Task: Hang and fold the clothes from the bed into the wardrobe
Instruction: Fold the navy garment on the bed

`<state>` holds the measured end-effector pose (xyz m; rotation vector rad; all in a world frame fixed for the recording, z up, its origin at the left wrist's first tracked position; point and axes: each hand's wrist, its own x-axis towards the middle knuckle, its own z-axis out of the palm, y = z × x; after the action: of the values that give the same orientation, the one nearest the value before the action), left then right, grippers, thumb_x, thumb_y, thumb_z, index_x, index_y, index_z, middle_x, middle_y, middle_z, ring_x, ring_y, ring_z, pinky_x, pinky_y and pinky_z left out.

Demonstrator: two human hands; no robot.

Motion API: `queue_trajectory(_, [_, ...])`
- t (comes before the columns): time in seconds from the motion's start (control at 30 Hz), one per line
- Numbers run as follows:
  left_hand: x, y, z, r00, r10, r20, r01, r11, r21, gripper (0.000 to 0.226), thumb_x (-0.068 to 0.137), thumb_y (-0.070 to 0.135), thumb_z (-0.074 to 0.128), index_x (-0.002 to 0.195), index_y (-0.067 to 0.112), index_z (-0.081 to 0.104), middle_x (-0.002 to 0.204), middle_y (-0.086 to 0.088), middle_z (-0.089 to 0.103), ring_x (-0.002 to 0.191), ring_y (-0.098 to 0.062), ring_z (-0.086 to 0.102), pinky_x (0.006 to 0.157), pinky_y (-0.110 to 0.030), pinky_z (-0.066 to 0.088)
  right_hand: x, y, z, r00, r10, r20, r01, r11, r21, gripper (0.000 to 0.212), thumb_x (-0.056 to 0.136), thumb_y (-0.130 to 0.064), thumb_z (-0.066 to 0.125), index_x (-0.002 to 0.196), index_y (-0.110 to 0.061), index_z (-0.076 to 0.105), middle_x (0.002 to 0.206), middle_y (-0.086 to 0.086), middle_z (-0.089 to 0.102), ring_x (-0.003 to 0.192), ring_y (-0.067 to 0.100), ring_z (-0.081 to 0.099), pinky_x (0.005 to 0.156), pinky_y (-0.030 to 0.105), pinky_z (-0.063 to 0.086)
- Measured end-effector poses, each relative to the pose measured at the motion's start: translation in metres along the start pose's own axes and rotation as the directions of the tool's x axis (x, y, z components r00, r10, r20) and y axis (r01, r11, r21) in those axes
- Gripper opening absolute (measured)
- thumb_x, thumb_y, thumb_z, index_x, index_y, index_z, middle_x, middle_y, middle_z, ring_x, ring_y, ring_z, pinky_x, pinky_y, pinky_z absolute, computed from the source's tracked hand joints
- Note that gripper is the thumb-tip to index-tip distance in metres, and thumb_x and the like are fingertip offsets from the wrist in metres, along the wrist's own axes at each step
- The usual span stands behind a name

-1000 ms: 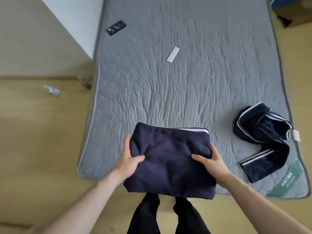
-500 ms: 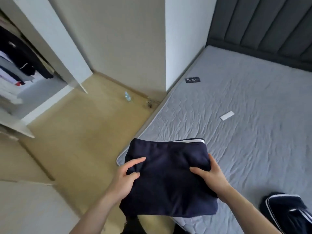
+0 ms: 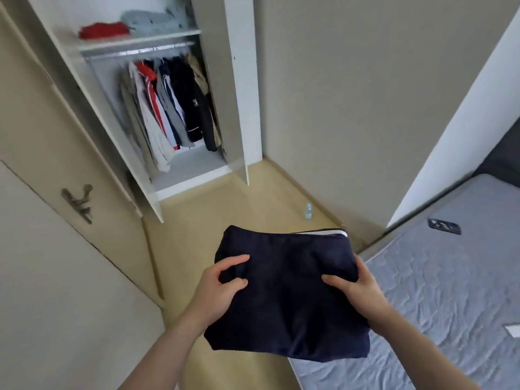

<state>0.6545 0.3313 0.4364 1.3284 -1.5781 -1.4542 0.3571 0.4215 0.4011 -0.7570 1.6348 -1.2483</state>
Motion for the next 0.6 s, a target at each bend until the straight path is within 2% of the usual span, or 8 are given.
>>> queue_trajectory(0.1, [0.030,0.013,-0.047,0.998,0.024,-0.056,-0.024,1.000,0.002,0.051,0.084,0.003,0.071,0.111,0.046,0.074,0.115,0.028,0.070,0.105,0.006,0.066,0.080,-0.012,0.054,0.031,-0.029,0.048,0.999,-0.038,0.024,0.038,0.999,0.001,0.065,0.054,-0.044,0.092,0.111,-0.052,0.062,0.106,-0.018,0.075,0.096,0.004,0.073,0.086,0.034,0.056])
queue_trajectory(0.2, [0.060,0.028,-0.084,0.996,0.032,-0.087,-0.032,0.999,0.000,0.051,0.084,0.005,0.071,0.111,0.048,0.073,0.115,0.028,0.069,0.104,0.004,0.067,0.081,-0.018,0.056,0.063,-0.059,0.083,0.996,-0.077,0.054,0.077,0.997,0.008,0.061,0.056,-0.041,0.093,0.108,-0.053,0.063,0.106,-0.017,0.076,0.095,0.004,0.074,0.081,0.031,0.057])
queue_trajectory(0.33, [0.106,0.050,-0.123,0.990,0.052,-0.129,-0.054,0.998,-0.014,0.050,0.085,0.007,0.070,0.111,0.050,0.073,0.113,0.031,0.068,0.101,0.006,0.067,0.080,-0.015,0.054,0.117,-0.099,0.119,0.987,-0.125,0.097,0.124,0.992,0.013,0.067,0.055,-0.039,0.093,0.115,-0.043,0.064,0.106,-0.015,0.077,0.093,0.005,0.074,0.072,0.022,0.058])
queue_trajectory(0.47, [0.161,0.072,-0.153,0.980,0.066,-0.186,-0.073,0.997,-0.033,0.049,0.085,0.005,0.071,0.110,0.046,0.075,0.111,0.024,0.072,0.100,-0.002,0.070,0.084,-0.022,0.057,0.181,-0.137,0.151,0.975,-0.154,0.162,0.151,0.988,0.029,0.062,0.066,-0.029,0.092,0.119,-0.041,0.062,0.108,-0.014,0.076,0.095,0.007,0.074,0.072,0.023,0.059])
queue_trajectory(0.6, [0.226,0.101,-0.182,0.966,0.102,-0.239,-0.105,0.994,0.000,0.049,0.084,0.006,0.071,0.107,0.049,0.075,0.111,0.024,0.071,0.099,-0.001,0.070,0.083,-0.020,0.057,0.254,-0.176,0.183,0.957,-0.204,0.207,0.201,0.979,0.037,0.054,0.073,-0.025,0.090,0.115,-0.043,0.063,0.106,-0.016,0.076,0.093,0.006,0.074,0.074,0.025,0.058])
